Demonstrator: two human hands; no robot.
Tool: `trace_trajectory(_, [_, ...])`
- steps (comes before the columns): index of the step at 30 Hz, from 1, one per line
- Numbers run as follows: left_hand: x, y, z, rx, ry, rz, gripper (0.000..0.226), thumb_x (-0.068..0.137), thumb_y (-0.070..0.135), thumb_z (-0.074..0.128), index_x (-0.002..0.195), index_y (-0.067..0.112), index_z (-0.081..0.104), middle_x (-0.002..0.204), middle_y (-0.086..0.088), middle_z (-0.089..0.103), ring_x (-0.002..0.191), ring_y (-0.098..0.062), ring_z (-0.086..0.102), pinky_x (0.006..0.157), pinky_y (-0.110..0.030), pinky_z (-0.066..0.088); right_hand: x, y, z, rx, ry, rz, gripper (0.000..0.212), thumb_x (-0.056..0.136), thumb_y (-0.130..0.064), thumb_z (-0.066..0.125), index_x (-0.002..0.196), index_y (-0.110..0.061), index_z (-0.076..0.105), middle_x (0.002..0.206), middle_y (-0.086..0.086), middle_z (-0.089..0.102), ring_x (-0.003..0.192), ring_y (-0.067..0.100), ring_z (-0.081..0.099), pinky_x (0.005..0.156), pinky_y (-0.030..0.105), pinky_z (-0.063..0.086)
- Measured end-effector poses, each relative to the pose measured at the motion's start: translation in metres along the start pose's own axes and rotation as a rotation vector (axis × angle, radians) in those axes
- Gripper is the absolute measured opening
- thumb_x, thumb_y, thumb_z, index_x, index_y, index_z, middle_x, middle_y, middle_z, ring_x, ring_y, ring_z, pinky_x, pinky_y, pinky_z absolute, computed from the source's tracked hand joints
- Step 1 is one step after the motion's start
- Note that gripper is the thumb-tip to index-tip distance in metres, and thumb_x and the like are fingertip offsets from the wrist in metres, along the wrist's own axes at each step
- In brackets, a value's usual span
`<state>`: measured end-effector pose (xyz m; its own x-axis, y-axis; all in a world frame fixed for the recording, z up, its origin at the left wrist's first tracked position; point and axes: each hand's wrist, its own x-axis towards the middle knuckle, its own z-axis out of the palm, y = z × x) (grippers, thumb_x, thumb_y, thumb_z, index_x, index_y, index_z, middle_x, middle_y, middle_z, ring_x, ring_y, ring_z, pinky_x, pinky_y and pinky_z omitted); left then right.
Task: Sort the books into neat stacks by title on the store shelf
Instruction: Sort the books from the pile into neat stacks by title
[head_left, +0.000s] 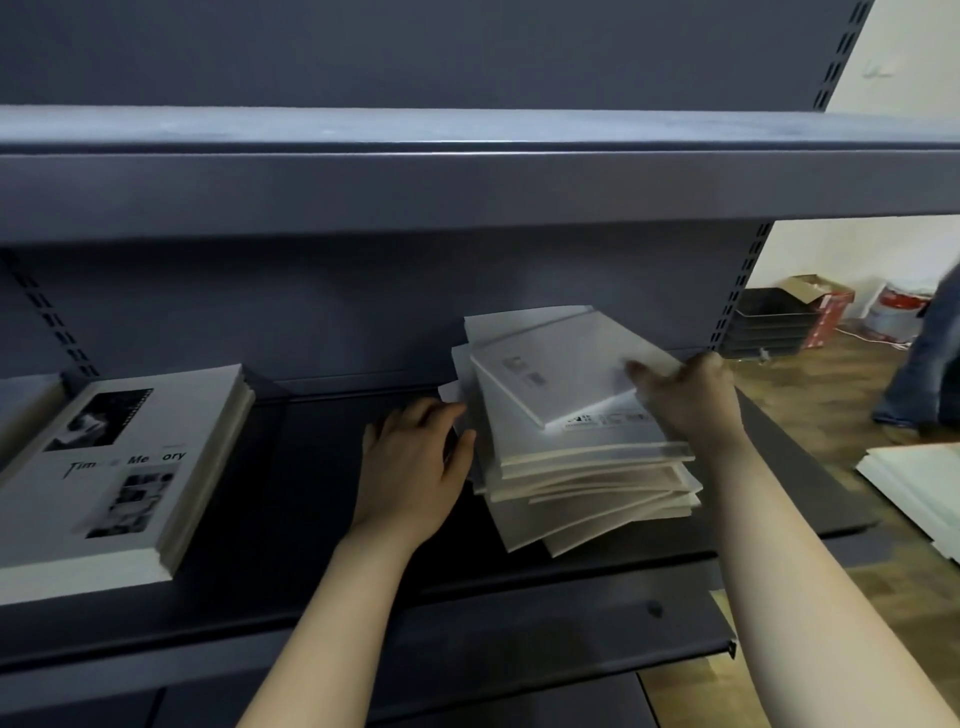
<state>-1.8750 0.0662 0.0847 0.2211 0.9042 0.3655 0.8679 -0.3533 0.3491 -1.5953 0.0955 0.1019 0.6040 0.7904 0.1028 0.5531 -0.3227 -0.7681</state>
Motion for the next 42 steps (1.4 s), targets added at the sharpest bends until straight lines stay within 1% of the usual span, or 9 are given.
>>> trace_trajectory(7, [0.001,0.008,0.003,0.000,0.015,0.000,0.035,0.096,0.035,0.042,0.128,0.024,0.053,0.130,0.003,0.052,0.116,-0.022,0.048,0.095,-0.036,0.027,0.001,0.005,-0.005,0.301,-0.137,0.071,0.057,0.063,-0.058,0.072,0.082,-0.005,0.069,0.085,0.015,0.073,0.081,0.036,0.069,0.082,0.052,0.056])
trace_trajectory(12, [0.003,0.008,0.003,-0.003,0.073,0.031,0.045,0.094,0.044,0.032,0.127,0.024,0.054,0.127,0.001,0.055,0.114,-0.022,0.051,0.090,-0.033,0.027,0.002,-0.006,-0.011,0.419,-0.021,-0.089,0.045,0.073,-0.047,0.072,0.086,-0.004,0.065,0.075,0.011,0.069,0.072,0.032,0.067,0.074,0.050,0.055])
trace_trajectory(16, [0.001,0.011,-0.003,-0.033,0.110,0.050,0.064,0.087,0.057,0.019,0.132,0.025,0.049,0.133,0.004,0.051,0.120,-0.019,0.046,0.094,-0.030,0.025,0.002,-0.027,-0.016,0.721,-0.137,-0.099,0.038,0.090,-0.018,0.057,0.119,0.006,0.048,0.077,0.015,0.062,0.050,0.019,0.062,0.044,0.025,0.045])
trace_trajectory(22, [0.000,0.030,-0.013,-0.099,0.145,0.110,0.064,0.084,0.060,0.050,0.139,0.026,0.042,0.138,0.004,0.047,0.122,-0.019,0.044,0.100,-0.035,0.035,-0.026,-0.068,-0.007,0.985,-0.198,-0.159,0.030,0.091,-0.005,0.049,0.119,0.002,0.042,0.085,0.015,0.057,0.052,0.020,0.057,0.049,0.026,0.051])
trace_trajectory(26, [0.001,0.025,-0.014,-0.062,0.249,0.065,0.040,0.093,0.031,0.054,0.131,0.023,0.052,0.114,-0.003,0.064,0.092,-0.026,0.063,0.074,-0.037,0.052,-0.048,-0.087,0.006,1.002,-0.315,-0.230,0.039,0.091,-0.010,0.055,0.121,0.010,0.041,0.079,0.018,0.055,0.056,0.024,0.056,0.048,0.027,0.050])
trace_trajectory(30, [-0.005,0.003,-0.019,-0.122,0.407,0.063,0.020,0.092,0.019,0.057,0.109,0.013,0.065,0.082,-0.007,0.068,0.064,-0.025,0.064,0.054,-0.036,0.052,-0.066,-0.092,0.018,1.000,-0.457,-0.276,0.023,0.097,-0.025,0.055,0.110,-0.008,0.045,0.081,0.014,0.068,0.064,0.023,0.067,0.058,0.027,0.054])
trace_trajectory(37, [-0.020,-0.019,-0.028,-0.948,0.395,-0.269,0.012,0.093,0.021,0.057,0.093,0.018,0.069,0.082,-0.009,0.068,0.083,-0.024,0.067,0.065,-0.034,0.058,-0.069,-0.087,0.074,0.543,-0.409,-0.338,0.041,0.082,-0.043,0.071,0.108,-0.016,0.056,0.098,-0.001,0.066,0.088,0.012,0.066,0.080,0.033,0.056])
trace_trajectory(40, [-0.027,-0.025,-0.032,-1.221,0.318,-0.372,0.016,0.094,0.017,0.054,0.102,0.011,0.066,0.097,-0.019,0.069,0.090,-0.032,0.068,0.066,-0.039,0.058,-0.077,-0.092,0.085,0.585,-0.398,-0.373,0.034,0.085,-0.039,0.069,0.106,-0.014,0.059,0.089,-0.008,0.069,0.076,-0.003,0.066,0.061,0.012,0.050])
trace_trajectory(42, [-0.033,-0.029,-0.036,-1.328,0.278,-0.431,0.017,0.095,0.017,0.052,0.105,0.012,0.065,0.098,-0.016,0.070,0.088,-0.029,0.069,0.064,-0.037,0.057,-0.084,-0.095,0.089,0.660,-0.438,-0.396,0.020,0.091,-0.033,0.065,0.102,-0.017,0.060,0.090,-0.005,0.070,0.075,-0.002,0.068,0.063,0.017,0.052])
